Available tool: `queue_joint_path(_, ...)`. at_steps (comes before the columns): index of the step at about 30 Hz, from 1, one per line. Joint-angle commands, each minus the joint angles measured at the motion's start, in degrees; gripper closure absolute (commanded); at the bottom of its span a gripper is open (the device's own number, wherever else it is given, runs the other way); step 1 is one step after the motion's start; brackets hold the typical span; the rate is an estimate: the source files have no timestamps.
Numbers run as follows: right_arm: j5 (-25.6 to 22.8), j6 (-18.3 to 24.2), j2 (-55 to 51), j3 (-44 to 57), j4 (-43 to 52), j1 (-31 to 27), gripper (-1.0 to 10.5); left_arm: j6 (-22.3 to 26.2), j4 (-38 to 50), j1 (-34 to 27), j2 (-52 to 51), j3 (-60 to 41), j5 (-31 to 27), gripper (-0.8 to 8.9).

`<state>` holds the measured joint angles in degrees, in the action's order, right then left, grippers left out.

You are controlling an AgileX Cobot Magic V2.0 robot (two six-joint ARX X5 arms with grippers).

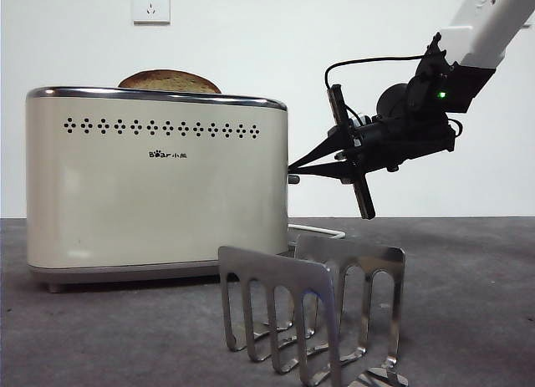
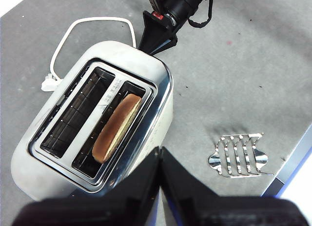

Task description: Pick up a slice of bread from the rack,put the bread on the toaster,press the button

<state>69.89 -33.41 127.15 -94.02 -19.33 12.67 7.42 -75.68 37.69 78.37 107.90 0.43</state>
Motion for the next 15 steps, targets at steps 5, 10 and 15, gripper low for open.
queue_joint_path(5,-2.6,1.8,2.5,0.4,-1.0,0.1,9.5,-0.4,0.1,0.1,-0.3,-0.2,0.0,8.22)
queue_joint_path(10,-3.5,2.2,3.1,0.4,-1.8,0.1,9.5,-0.4,0.1,0.1,-0.3,-0.2,0.0,8.22)
queue_joint_path(15,-3.9,2.3,3.7,0.4,-1.9,0.1,9.5,-0.4,0.1,0.1,-0.3,-0.2,0.0,8.22)
